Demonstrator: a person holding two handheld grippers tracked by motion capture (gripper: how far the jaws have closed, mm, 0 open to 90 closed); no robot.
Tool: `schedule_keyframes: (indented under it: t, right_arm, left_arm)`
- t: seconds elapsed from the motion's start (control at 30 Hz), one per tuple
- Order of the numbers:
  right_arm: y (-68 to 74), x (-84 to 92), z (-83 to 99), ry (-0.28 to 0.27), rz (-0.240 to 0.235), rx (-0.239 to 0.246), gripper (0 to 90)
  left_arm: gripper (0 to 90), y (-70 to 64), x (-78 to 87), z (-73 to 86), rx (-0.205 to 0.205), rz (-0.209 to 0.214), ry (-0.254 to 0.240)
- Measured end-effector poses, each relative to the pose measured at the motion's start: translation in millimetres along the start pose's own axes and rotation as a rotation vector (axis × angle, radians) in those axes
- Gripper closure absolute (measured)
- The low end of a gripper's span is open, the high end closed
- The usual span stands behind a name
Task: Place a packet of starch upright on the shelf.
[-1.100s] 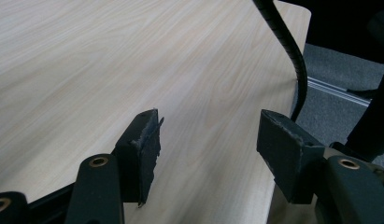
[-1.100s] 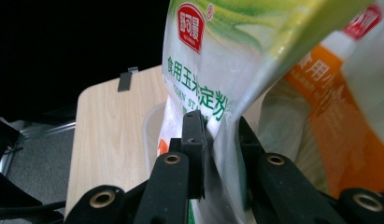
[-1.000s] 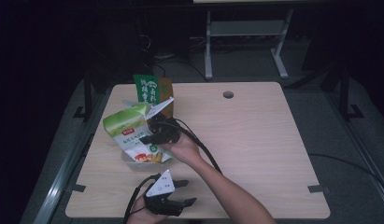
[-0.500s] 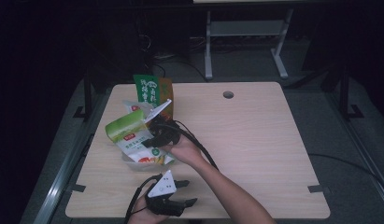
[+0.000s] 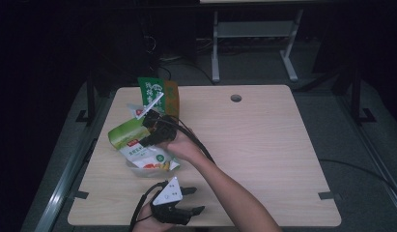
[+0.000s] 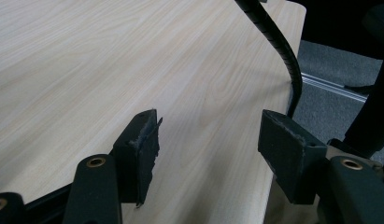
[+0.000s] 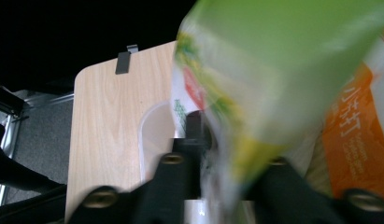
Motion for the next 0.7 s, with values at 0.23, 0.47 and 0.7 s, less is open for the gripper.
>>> schedule_keyframes:
  t: [0.23, 0.47, 0.7]
  right_arm:
    - [9.3, 6.3, 5.8, -0.085, -0.004, -0.021, 89.4]
    - [13.4, 9.4, 11.3, -0.226, -0.017, -0.076, 89.3]
    - [8.8, 3.8, 27.7, -0.253, -0.021, -0.090, 86.8]
  left_arm:
    - [37.9, 0.6, 1.3, -0.9, -0.002, -0.003, -0.009]
    - [37.8, -2.2, 2.1, -1.4, -0.024, 0.004, -0.010]
    - [37.8, -4.2, 1.9, -0.4, -0.014, 0.012, -0.011]
Point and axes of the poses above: each handheld gripper's, and its own axes: x roughly backward along the jaws, z roughly out of its underside, y roughly to its left, the point moved 2 cm from there along -x, roughly forward along the jaws, and after that the axes turned 15 degrees about -z, right-handed, at the moved point
